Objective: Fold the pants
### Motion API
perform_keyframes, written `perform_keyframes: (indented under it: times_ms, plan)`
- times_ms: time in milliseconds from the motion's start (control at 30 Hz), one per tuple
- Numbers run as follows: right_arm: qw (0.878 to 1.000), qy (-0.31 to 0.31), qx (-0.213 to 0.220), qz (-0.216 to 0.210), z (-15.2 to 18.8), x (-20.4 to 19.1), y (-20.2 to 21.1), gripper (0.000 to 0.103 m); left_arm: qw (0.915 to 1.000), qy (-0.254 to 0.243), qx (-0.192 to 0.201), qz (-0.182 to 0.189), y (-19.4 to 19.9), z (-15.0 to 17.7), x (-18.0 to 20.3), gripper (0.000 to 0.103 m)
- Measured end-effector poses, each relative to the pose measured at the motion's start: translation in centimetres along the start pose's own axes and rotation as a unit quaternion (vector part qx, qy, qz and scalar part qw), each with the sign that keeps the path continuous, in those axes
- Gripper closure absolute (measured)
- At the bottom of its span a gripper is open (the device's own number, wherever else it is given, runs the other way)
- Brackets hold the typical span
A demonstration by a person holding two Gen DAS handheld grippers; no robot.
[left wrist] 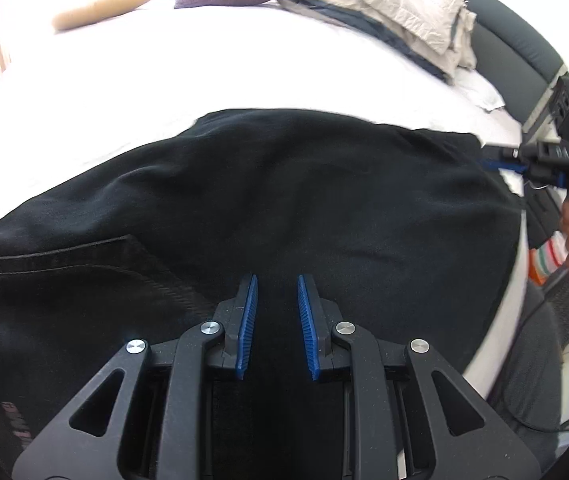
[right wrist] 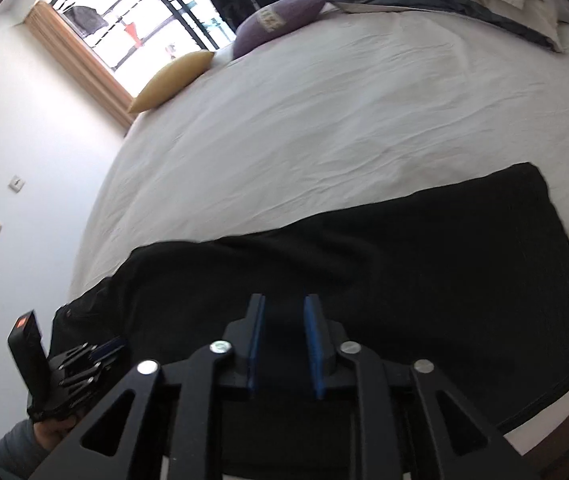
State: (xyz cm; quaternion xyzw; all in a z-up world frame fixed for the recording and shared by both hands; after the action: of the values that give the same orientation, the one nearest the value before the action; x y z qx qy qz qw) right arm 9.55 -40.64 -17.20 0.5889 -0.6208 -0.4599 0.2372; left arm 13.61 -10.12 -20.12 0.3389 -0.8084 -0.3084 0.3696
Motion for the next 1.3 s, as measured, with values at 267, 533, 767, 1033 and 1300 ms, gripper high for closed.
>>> perform_keyframes:
  times_ms: [267,533,767,1033,1300]
  plan:
    - [0.990,0.020,-0.126,0.060,6.5,3.2,-2.5,0.103,0.9984,-0.033,-0.046,0.005,-2.0,1.8,3.5,0.083]
    - [0.989,-0.062,-0.097,0.095,8.2,5.4,2.9,0.088,0.9963,-0.058,-0.064,-0.006,-2.5,2.7,4.9,0.083]
    - [0.994,-0.042,-0.071,-0.072,7.1,-4.1,1.2,0.075,0.9965,-0.060,-0.057,-0.008,-2.7,3.1,5.5,0.083]
    - [0.985,-0.073,-0.155,-0.004,11.0,-0.3,-1.6,0.103,0.9963,-0.058,-0.062,0.008,-1.2,4.3,4.1,0.083]
    - [0.994,-0.090,-0.041,-0.049,5.9,-0.4,3.5,0.070,0.9958,-0.084,-0.036,0.010,0.3,0.4,6.5,0.083]
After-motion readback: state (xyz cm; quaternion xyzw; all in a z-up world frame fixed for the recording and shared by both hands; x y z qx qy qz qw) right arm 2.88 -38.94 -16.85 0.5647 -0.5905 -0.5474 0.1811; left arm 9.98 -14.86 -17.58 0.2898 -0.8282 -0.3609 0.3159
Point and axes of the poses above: each gripper's, at about its wrist camera, not at the fingertips, and y roughly against the way its jaws point, x to its right, z to its underside, the point moved 6 cm from there along -y, roughly the way its jaws point, and after that the axes turned 13 degrees about z, right-handed, at the moved point
